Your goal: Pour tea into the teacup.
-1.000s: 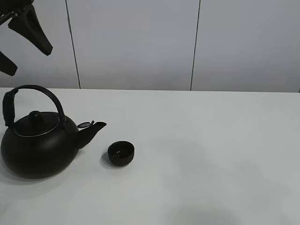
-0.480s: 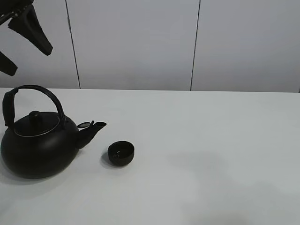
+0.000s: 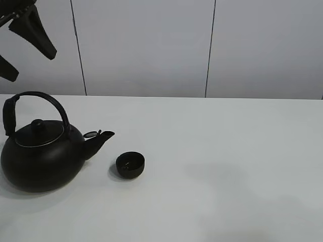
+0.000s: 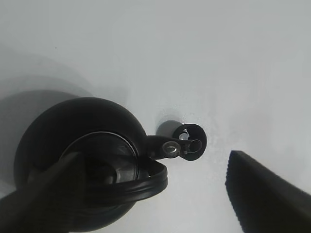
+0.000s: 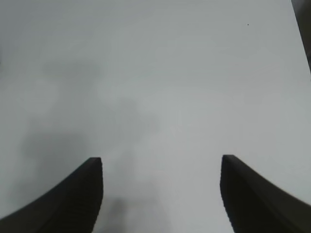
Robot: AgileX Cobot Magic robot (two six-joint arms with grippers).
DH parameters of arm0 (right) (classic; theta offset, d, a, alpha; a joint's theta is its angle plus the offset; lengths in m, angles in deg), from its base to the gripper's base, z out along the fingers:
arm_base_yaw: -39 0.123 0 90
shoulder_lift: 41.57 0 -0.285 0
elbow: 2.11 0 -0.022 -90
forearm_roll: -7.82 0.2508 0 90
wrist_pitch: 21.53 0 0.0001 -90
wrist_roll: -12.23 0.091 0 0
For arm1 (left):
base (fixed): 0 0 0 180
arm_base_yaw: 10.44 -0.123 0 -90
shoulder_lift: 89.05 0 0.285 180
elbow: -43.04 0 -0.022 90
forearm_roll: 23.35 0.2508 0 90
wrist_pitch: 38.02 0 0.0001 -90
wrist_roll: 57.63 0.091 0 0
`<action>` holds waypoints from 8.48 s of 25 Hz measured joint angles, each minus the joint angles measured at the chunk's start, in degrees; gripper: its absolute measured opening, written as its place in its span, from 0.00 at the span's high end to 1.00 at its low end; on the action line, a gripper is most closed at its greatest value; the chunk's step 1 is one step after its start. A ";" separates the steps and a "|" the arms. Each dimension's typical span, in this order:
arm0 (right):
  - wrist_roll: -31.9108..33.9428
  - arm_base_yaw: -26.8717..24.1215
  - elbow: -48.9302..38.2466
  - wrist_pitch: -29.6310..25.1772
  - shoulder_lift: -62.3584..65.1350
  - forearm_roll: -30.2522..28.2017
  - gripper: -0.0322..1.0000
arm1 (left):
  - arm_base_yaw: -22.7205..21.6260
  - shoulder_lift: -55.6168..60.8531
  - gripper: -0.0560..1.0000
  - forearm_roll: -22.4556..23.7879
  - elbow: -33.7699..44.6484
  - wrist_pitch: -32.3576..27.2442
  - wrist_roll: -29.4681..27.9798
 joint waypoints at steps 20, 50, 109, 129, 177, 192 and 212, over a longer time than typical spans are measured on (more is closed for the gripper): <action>0.02 0.00 0.00 0.00 0.00 0.00 0.51 | 0.00 0.00 0.40 0.00 0.00 2.05 0.00; 0.06 0.00 0.00 0.33 0.00 0.00 0.51 | -0.44 27.94 0.41 2.42 6.72 30.19 22.44; 0.06 0.00 0.00 0.35 0.00 0.00 0.51 | 0.20 -2.42 0.53 51.37 54.63 107.27 -11.89; 0.06 0.00 0.00 0.35 0.00 0.00 0.51 | 0.20 -2.68 0.70 52.02 54.46 110.47 -11.73; 0.06 0.00 0.00 0.41 0.00 0.00 0.51 | 9.56 7.31 0.82 53.81 47.94 96.69 -15.03; 0.06 0.00 0.00 0.41 0.00 0.00 0.51 | 12.45 7.26 0.82 40.73 47.82 96.20 -8.25; 0.06 0.00 0.00 0.41 0.00 0.00 0.51 | 12.66 4.57 0.82 39.77 47.82 95.94 -0.34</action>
